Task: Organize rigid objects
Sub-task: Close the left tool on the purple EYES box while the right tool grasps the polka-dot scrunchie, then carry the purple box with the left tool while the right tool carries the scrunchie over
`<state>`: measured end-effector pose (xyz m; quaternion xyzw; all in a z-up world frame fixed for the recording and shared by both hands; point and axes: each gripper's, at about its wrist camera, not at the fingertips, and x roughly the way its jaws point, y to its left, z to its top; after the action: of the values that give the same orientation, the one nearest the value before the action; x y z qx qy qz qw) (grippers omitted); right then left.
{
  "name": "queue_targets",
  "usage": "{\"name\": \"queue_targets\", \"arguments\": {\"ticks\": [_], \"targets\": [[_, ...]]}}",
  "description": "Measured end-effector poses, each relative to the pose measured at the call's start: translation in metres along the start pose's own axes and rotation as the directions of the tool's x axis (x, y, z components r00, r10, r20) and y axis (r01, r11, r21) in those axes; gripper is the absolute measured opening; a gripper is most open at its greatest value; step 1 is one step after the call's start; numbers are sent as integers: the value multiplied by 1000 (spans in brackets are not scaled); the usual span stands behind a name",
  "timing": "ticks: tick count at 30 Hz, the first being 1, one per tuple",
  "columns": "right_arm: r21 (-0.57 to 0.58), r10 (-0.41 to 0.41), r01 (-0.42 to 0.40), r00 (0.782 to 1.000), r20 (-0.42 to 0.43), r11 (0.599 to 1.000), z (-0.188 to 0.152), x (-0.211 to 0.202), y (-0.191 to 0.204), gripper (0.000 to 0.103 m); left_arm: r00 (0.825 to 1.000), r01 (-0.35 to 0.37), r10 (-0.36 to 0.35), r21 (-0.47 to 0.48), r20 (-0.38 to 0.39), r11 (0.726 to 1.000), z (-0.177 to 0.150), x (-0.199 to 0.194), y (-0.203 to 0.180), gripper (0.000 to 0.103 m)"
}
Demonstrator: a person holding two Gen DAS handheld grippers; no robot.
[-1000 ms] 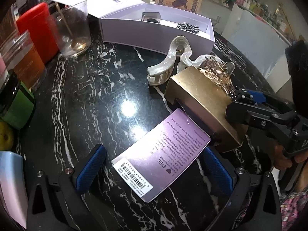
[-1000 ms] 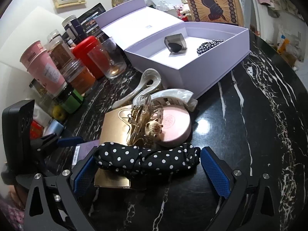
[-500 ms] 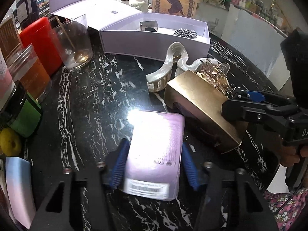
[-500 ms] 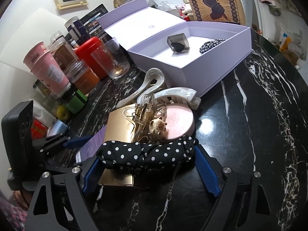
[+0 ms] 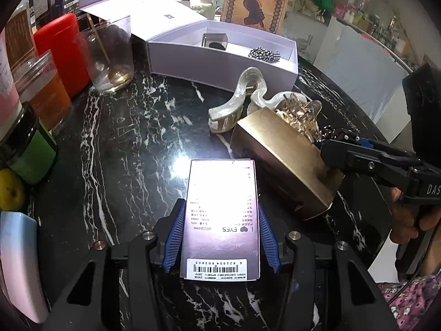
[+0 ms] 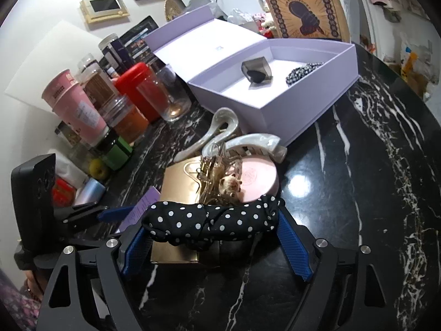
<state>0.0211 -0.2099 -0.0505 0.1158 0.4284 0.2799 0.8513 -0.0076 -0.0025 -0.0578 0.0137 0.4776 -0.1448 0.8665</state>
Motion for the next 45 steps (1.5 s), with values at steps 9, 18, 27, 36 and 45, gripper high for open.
{"name": "queue_targets", "arguments": {"ticks": [9,18,27,36,45], "targets": [[16,-2,1,999,35,1000,2,-18,-2,84,998,-2,3,-13,56,1000,17,-20,-2,50],[-11,6,-5,996,93,1000,11,-43,6,84,992,1,2,-22,128,1000,35,-37,-8,50],[-26,34,-31,992,124,999,18,-58,9,84,988,26,-22,-26,155,999,51,-40,-15,50],[-46,54,-48,989,140,998,33,-64,2,84,983,33,-30,-15,183,999,75,-41,-27,50],[-103,53,-36,985,164,994,56,-70,-3,84,979,26,-34,43,201,999,104,-36,-38,50]]}}
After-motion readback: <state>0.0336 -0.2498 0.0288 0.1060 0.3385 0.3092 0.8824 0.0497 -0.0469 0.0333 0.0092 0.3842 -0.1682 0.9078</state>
